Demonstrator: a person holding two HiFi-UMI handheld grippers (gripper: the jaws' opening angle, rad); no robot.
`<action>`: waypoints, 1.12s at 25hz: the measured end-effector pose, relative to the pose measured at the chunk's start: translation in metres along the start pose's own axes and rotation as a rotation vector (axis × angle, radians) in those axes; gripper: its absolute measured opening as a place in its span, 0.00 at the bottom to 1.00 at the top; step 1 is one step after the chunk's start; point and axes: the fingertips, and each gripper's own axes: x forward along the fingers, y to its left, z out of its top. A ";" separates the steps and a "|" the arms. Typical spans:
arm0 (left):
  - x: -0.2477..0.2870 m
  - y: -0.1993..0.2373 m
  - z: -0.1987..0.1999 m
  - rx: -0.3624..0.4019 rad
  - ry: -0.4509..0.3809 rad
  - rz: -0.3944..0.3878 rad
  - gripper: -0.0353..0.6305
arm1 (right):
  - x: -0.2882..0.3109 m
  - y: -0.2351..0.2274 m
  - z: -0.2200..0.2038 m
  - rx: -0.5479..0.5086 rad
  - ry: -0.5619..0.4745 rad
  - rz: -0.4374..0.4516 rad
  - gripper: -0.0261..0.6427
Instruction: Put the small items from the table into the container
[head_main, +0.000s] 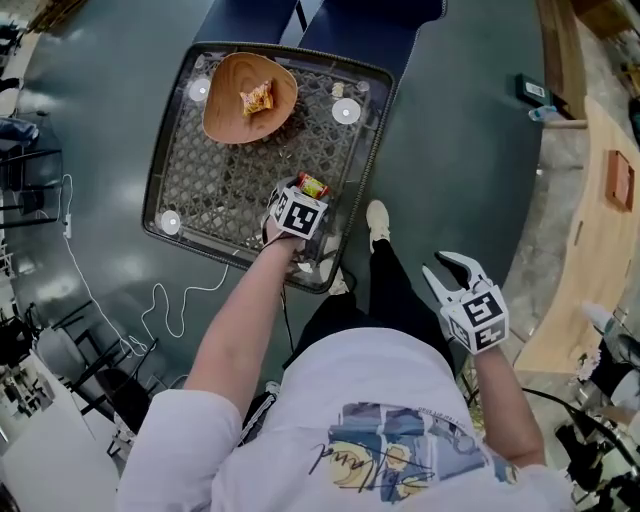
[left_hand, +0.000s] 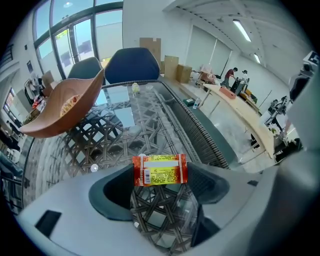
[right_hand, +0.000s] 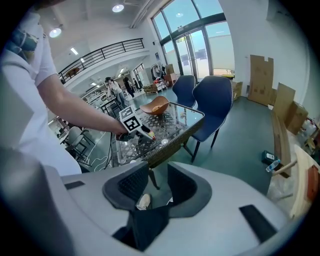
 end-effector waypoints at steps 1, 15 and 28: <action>0.000 0.000 0.000 0.006 -0.001 0.002 0.54 | 0.001 -0.001 0.000 0.002 0.002 0.001 0.22; -0.031 0.001 0.000 -0.024 -0.079 0.036 0.25 | 0.008 0.017 0.007 -0.032 -0.005 0.033 0.22; -0.095 0.003 -0.005 -0.068 -0.195 0.040 0.12 | 0.015 0.052 0.021 -0.111 -0.038 0.065 0.22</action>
